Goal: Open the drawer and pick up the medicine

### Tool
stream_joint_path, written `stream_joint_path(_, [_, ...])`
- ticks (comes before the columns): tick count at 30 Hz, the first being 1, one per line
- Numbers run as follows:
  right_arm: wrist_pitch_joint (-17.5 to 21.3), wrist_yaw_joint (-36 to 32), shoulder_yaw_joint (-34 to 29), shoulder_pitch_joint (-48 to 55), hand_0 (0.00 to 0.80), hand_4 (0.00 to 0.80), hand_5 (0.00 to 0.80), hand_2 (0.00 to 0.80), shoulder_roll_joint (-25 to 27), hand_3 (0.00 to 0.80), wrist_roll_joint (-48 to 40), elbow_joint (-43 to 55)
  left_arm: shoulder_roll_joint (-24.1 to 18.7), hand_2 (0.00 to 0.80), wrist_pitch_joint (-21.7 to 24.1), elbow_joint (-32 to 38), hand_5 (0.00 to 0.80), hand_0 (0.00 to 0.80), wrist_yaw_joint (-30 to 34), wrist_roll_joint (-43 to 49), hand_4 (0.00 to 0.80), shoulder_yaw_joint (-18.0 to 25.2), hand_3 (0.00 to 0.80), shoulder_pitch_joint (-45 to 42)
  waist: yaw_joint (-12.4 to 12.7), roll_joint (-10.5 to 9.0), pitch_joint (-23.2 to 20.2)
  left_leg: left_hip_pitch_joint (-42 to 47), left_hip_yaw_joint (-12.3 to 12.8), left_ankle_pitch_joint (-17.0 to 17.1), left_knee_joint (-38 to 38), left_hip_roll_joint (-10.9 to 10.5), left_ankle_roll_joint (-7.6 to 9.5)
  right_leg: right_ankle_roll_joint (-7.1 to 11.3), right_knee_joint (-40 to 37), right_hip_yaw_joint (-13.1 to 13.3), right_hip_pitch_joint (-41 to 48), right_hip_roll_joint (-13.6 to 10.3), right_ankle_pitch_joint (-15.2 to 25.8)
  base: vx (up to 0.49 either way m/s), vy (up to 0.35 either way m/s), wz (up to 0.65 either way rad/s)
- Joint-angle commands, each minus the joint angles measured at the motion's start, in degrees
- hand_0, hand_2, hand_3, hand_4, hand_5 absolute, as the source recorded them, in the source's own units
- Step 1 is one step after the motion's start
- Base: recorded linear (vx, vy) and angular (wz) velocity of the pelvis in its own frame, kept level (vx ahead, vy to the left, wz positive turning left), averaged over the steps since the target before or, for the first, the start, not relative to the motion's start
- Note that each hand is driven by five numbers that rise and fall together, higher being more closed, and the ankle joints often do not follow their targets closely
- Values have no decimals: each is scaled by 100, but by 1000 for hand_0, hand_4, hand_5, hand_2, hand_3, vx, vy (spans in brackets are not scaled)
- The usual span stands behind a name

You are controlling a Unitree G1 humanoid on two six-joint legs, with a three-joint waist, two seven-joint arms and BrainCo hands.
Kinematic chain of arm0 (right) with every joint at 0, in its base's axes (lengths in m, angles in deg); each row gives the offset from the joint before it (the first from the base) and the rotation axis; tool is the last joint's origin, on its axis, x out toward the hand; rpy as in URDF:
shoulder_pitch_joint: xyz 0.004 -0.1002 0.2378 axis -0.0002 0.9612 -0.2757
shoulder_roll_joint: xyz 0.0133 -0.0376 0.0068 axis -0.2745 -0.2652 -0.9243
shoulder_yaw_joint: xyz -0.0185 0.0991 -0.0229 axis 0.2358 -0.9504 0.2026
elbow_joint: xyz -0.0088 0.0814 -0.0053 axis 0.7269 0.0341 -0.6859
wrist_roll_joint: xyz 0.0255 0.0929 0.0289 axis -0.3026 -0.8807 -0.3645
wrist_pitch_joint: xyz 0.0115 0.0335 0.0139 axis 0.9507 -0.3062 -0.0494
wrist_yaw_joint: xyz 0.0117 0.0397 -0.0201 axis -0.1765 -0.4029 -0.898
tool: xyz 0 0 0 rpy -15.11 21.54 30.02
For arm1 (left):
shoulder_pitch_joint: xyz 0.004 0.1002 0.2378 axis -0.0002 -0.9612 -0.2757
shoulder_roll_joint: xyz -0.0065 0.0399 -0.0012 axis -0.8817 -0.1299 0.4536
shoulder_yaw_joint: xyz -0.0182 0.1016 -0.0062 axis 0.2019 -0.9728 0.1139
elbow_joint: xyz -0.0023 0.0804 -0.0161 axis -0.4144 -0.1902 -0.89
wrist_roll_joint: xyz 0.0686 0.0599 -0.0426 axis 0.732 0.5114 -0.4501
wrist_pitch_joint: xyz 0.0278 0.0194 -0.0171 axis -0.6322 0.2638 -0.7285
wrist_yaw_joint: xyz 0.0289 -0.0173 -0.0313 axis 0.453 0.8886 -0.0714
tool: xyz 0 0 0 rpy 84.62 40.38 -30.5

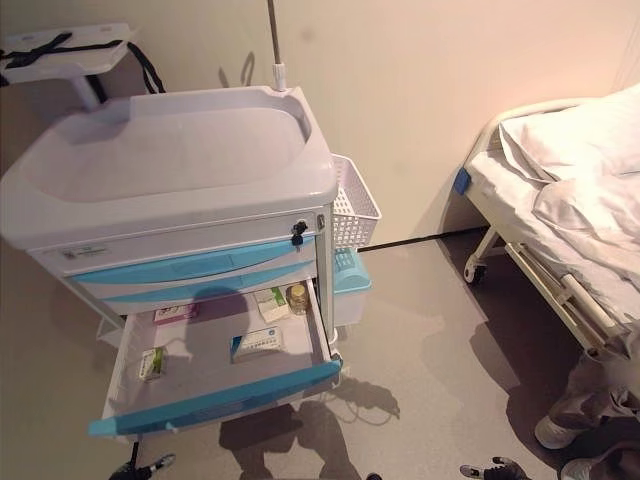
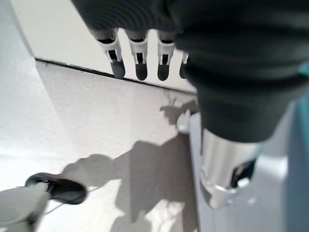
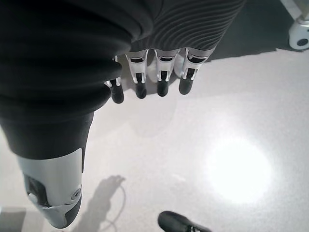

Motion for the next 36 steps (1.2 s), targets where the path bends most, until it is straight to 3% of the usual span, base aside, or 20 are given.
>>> stream_joint_path(1, [61, 10, -178, -288, 0, 0, 0, 0, 102, 0, -368, -164, -16, 0, -59, -295, 0, 0, 136, 479, 0, -51, 0, 79, -125, -231, -6, -327, -103, 369, -221, -334, 182, 492, 207, -113, 138, -234, -45, 45, 21, -8])
stream_joint_path(12, [272, 183, -574, -778, 0, 0, 0, 0, 427, 0, -1233, 466, -69, 0, -58, -109, 0, 0, 137, 1093, 0, -576, 0, 135, -120, -274, -34, -247, 27, 267, -221, -346, 212, 542, 97, -4, 178, -252, 18, 24, 23, -6])
stream_joint_path(14, [395, 320, -595, -993, 0, 0, 0, 0, 565, 0, -1412, 1064, -74, 0, -37, 22, 0, 0, 101, 1346, 0, -774, 0, 126, -102, -298, -17, -250, 78, 253, -221, -340, 214, 553, 87, 27, 149, -255, 34, 4, 19, -7])
stream_joint_path(27, [803, 672, -144, -1632, 0, 0, 0, 0, 507, 0, -1379, 4197, 11, 0, -25, 149, 0, 0, -53, 1513, 0, -865, 0, 103, 48, -399, 17, -229, 89, 235, -221, -329, 213, 544, 60, 31, 169, -263, 26, 4, 5, -5])
stream_joint_path(36, [906, 429, 358, -1826, 0, 0, 0, 0, 448, 0, -1083, 5908, -79, 0, -17, 269, 0, 0, -88, 1810, 0, -880, 0, 2, 149, -491, 94, -232, -13, 220, -183, -347, 251, 535, 193, -35, 159, -281, -71, 0, 0, 0])
